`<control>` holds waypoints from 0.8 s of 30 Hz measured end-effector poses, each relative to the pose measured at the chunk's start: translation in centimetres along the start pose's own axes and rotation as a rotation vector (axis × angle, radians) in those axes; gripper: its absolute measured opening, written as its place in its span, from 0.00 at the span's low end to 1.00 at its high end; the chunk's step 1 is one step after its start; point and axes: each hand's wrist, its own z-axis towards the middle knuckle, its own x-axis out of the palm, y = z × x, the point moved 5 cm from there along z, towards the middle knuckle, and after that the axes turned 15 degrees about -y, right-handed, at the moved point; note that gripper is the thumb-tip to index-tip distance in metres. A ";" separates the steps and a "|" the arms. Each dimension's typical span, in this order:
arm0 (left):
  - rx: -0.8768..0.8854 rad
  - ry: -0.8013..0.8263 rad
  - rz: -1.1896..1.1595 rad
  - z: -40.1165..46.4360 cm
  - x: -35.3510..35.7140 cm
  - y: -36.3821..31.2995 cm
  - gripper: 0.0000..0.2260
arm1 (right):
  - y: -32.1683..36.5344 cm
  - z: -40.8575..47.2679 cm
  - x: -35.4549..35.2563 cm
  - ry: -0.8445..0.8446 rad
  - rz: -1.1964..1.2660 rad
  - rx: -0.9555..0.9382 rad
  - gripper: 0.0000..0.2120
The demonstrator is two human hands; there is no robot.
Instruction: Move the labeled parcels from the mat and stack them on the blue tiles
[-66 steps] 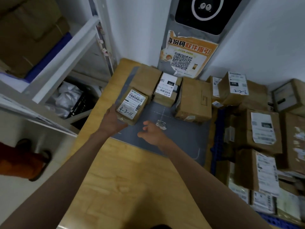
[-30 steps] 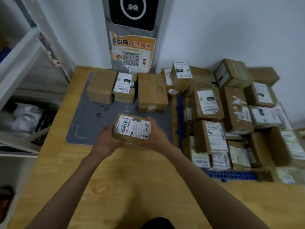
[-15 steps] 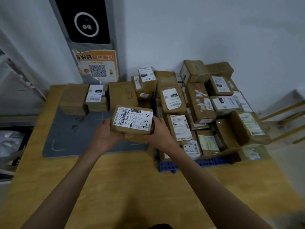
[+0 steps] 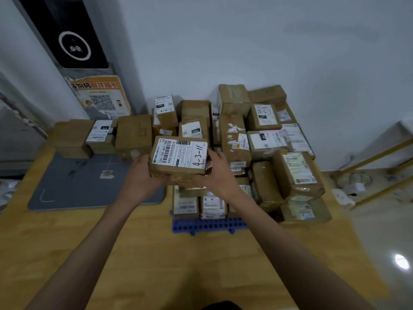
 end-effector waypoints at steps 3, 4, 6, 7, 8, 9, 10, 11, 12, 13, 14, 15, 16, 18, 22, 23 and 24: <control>0.003 0.017 -0.006 -1.5 2.2 -2.9 0.28 | -2.2 0.1 -3.3 0.016 0.029 0.026 0.32; 0.005 0.023 -0.015 -2.0 2.9 -3.8 0.29 | -2.9 0.1 -4.3 0.009 0.037 0.031 0.32; 0.019 0.027 -0.018 -2.9 4.1 -5.6 0.30 | -4.4 -0.1 -6.1 -0.018 0.045 0.023 0.32; 0.032 0.030 -0.011 -3.2 4.7 -6.5 0.31 | -5.1 -0.2 -6.8 -0.026 0.042 0.026 0.32; 0.044 0.038 -0.004 -3.5 5.4 -7.2 0.31 | -6.0 -0.3 -7.5 -0.029 0.034 0.036 0.31; 0.053 0.051 -0.001 -3.7 6.1 -8.0 0.32 | -6.8 -0.3 -8.1 -0.031 0.030 0.056 0.31; 0.059 0.066 -0.002 -3.8 6.8 -8.6 0.33 | -7.7 -0.3 -8.7 -0.028 0.037 0.079 0.31; 0.066 0.081 -0.002 -3.8 7.6 -9.2 0.33 | -8.5 -0.3 -9.2 -0.018 0.053 0.098 0.32; 0.074 0.099 0.004 -3.9 8.5 -9.6 0.33 | -9.3 -0.4 -9.7 -0.009 0.065 0.112 0.32; 0.081 0.123 0.020 -3.8 9.5 -10.0 0.34 | -10.0 -0.5 -10.2 -0.006 0.070 0.125 0.32; 0.085 0.153 0.048 -3.7 10.5 -10.2 0.34 | -10.8 -0.7 -10.6 -0.011 0.075 0.141 0.31; 0.090 0.187 0.091 -3.6 11.4 -10.4 0.33 | -11.6 -0.9 -11.0 -0.019 0.085 0.157 0.29; 0.093 0.228 0.139 -3.5 12.4 -10.5 0.32 | -12.2 -1.1 -11.3 -0.021 0.094 0.173 0.28; 0.087 0.317 0.216 -3.3 14.2 -10.5 0.33 | -13.7 -1.5 -11.6 -0.013 0.108 0.233 0.29; 0.043 0.414 0.252 -3.1 16.5 -9.7 0.41 | -15.9 -2.1 -11.0 0.022 0.125 0.324 0.37; 0.036 0.417 0.268 -3.0 16.8 -9.5 0.42 | -16.2 -2.1 -10.9 0.018 0.126 0.329 0.37; 0.034 0.414 0.283 -2.8 17.0 -9.4 0.41 | -16.4 -2.0 -10.9 0.010 0.127 0.337 0.36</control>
